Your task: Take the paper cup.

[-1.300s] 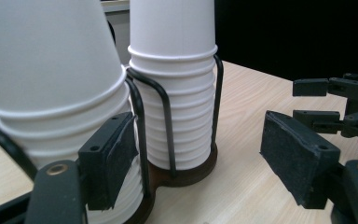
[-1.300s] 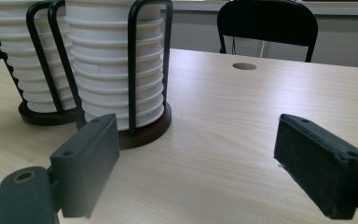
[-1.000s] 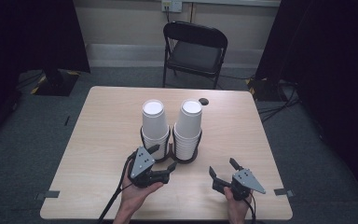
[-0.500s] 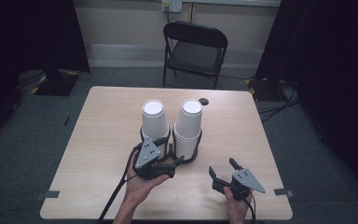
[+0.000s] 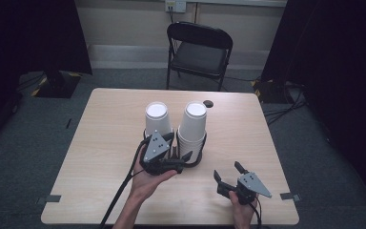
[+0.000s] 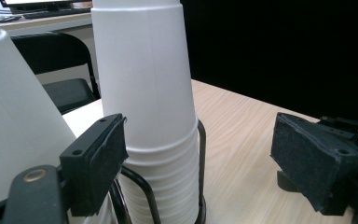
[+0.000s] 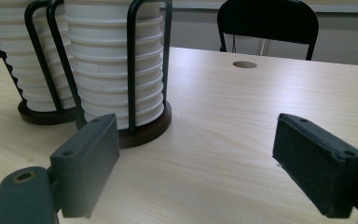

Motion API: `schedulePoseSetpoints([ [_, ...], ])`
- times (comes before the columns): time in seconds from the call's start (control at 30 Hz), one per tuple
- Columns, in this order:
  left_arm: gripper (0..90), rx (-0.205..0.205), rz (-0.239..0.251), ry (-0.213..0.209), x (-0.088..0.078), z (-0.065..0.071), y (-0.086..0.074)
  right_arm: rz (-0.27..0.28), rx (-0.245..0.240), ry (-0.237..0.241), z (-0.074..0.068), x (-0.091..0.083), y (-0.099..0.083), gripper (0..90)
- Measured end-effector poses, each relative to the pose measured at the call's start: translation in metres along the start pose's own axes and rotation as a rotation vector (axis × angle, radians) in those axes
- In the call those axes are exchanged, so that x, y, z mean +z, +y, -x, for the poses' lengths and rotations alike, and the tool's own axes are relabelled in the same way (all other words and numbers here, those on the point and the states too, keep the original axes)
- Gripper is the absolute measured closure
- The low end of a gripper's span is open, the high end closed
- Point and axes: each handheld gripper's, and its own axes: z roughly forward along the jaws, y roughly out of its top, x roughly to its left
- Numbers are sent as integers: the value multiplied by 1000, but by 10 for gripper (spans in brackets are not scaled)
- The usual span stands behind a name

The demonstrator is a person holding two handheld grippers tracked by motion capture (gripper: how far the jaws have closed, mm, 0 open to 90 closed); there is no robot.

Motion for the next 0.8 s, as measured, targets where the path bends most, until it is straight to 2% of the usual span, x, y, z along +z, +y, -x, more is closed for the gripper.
schedulePoseSetpoints([
  [0.3,220,39,-8,27,7,-1,17,0,0,1,0,0,0,147],
  [0.47,216,32,-6,27,9,-4,22,0,0,1,0,0,0,147],
  [0.57,213,14,-2,31,13,-7,26,1,1,2,0,0,0,148],
  [0.8,217,16,-5,35,16,-10,35,2,-1,3,0,0,0,152],
])
